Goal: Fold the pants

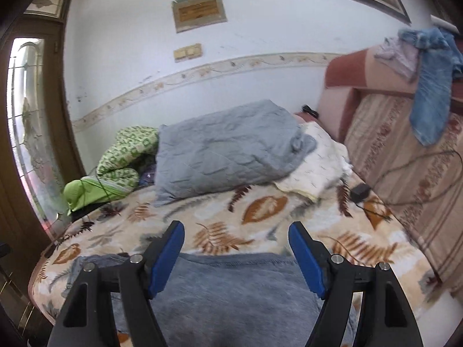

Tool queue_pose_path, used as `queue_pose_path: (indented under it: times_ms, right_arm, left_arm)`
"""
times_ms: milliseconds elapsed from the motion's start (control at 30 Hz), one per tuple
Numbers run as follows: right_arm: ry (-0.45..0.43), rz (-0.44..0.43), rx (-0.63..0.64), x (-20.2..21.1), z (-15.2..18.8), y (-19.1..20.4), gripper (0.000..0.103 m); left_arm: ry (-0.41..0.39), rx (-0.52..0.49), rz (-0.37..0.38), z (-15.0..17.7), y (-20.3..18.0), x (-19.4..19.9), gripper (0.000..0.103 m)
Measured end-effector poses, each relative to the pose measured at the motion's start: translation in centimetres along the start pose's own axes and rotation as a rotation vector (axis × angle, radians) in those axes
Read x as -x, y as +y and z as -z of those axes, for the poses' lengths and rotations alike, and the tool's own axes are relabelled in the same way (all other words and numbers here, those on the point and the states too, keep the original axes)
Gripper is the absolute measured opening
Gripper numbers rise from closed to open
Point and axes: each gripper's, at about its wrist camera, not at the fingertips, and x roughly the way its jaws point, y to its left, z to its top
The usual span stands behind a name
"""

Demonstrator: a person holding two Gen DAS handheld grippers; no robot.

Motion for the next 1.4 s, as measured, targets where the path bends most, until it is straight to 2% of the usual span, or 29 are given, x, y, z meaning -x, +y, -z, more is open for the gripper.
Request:
queue_pose_path:
  times_ms: [167,467,833,1400]
  right_arm:
    - [0.038,0.026,0.018,0.2,1.0,-0.7,0.077]
    - [0.048,0.05,0.057,1.8,1.0,-1.0,0.077]
    - [0.056,-0.019,0.087,0.7,0.8,1.7,0.077]
    - [0.074,-0.05,0.106,0.4,1.1,3.3,0.077]
  left_arm:
    - [0.026,0.004,-0.044,-1.5,0.0,-2.3,0.087]
    - [-0.008,0.058,-0.027,-4.1,-1.1,-3.4,0.087]
    - [-0.005,0.064,-0.119,-3.9,-0.4,-3.2,0.087]
    - [-0.007,0.045,-0.122,-3.6,-0.5,-2.9,0.087]
